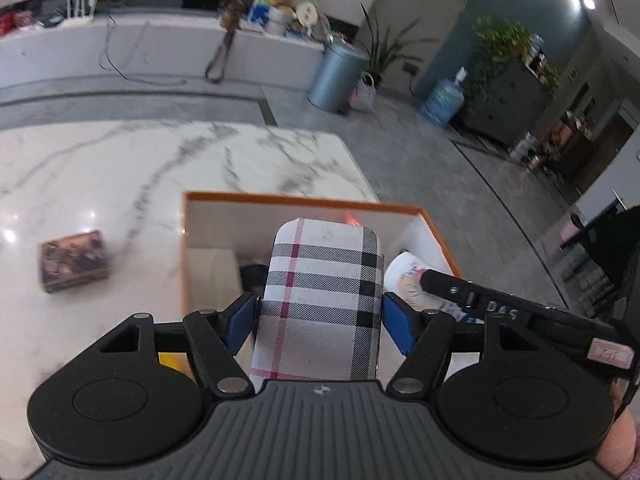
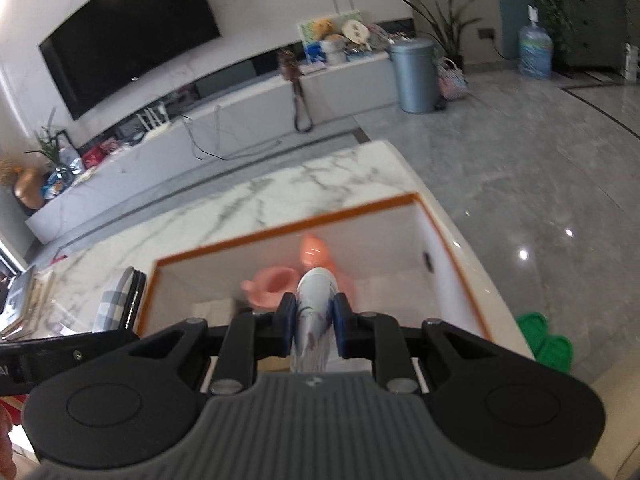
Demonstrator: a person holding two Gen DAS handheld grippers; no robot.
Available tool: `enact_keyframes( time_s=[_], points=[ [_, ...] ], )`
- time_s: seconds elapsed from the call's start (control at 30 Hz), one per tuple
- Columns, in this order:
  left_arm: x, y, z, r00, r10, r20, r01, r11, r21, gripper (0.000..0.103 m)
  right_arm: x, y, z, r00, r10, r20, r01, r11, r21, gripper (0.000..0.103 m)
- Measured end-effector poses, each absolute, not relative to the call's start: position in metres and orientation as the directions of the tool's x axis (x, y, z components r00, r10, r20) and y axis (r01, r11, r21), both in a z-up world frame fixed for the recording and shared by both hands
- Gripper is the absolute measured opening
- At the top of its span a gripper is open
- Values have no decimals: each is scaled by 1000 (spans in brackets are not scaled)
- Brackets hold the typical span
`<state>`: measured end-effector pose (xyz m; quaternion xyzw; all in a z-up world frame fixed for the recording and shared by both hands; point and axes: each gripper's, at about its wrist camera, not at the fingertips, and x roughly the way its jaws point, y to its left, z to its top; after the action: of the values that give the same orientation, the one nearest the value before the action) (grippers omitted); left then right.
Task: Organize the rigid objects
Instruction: 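Carry the white tube and plaid case over the orange box with both grippers, then lower the white tube and plaid case into the orange box and open both grippers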
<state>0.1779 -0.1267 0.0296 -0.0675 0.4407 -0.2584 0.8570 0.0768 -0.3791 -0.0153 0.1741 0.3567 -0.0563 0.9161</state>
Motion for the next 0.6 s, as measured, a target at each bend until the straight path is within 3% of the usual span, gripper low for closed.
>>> enact_keyframes(
  time_s=[0.6],
  points=[
    [212,-175,-12,412,-452,-791,368,877,-309,79,152,-409,-81,598,2,-802,252,949,191,20]
  ],
)
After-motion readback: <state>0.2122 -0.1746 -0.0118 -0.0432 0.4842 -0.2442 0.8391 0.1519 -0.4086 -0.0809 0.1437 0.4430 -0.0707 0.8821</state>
